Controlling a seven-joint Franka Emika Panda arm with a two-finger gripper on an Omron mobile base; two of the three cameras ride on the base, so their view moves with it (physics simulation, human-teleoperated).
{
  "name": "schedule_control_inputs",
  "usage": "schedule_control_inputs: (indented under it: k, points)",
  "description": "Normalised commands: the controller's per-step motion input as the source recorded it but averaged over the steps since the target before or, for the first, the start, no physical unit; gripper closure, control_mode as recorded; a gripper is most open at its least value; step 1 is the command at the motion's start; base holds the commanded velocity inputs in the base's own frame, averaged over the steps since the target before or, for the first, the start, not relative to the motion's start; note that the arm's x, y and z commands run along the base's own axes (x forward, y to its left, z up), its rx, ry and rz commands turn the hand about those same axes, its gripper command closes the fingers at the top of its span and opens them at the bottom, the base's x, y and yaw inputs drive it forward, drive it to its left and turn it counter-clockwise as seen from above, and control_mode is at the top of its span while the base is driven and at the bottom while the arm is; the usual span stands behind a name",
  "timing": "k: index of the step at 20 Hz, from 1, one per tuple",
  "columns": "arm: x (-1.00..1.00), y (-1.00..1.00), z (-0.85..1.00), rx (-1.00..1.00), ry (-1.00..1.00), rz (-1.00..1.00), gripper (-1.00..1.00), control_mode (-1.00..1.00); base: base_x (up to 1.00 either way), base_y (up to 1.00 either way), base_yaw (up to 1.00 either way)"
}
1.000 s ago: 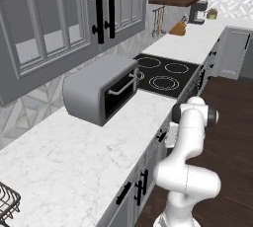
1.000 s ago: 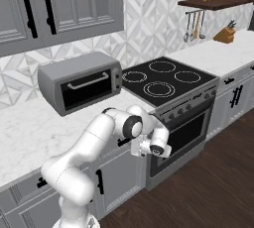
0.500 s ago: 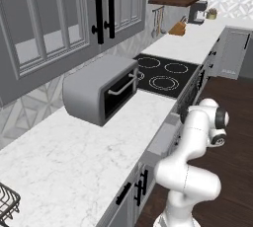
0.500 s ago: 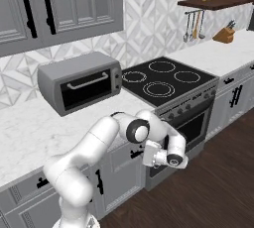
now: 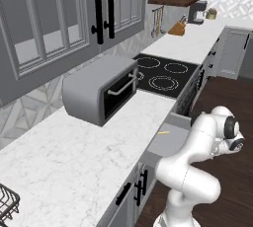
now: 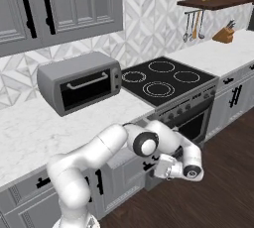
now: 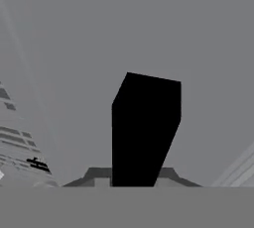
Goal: Take a straw from the drawer in front and place it inside the glass cup on the dining counter.
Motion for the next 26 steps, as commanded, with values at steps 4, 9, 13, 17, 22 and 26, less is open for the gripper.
schedule_control_inputs:
  k: [4,9,13,17,22,26]
  points:
    - [-0.02,0.02,-0.14,-0.11,0.09,0.00,-1.00,-1.00,0.00,0.00,0.00]
    - [-0.59,-0.16,0.16,0.00,-0.07,0.00,-1.00,-1.00,0.00,0.00,0.00]
    - [-0.49,-0.06,0.83,-0.06,-0.23,0.06,-1.00,-1.00,0.00,0.00,0.00]
    - [-0.18,0.05,1.00,-0.15,-0.27,0.07,-1.00,-1.00,0.00,0.00,0.00]
    - [0.00,0.20,1.00,-0.23,-0.28,0.01,-1.00,-1.00,0.00,0.00,0.00]
    - [0.00,0.25,0.98,-0.26,-0.24,-0.02,-1.00,-1.00,0.00,0.00,0.00]
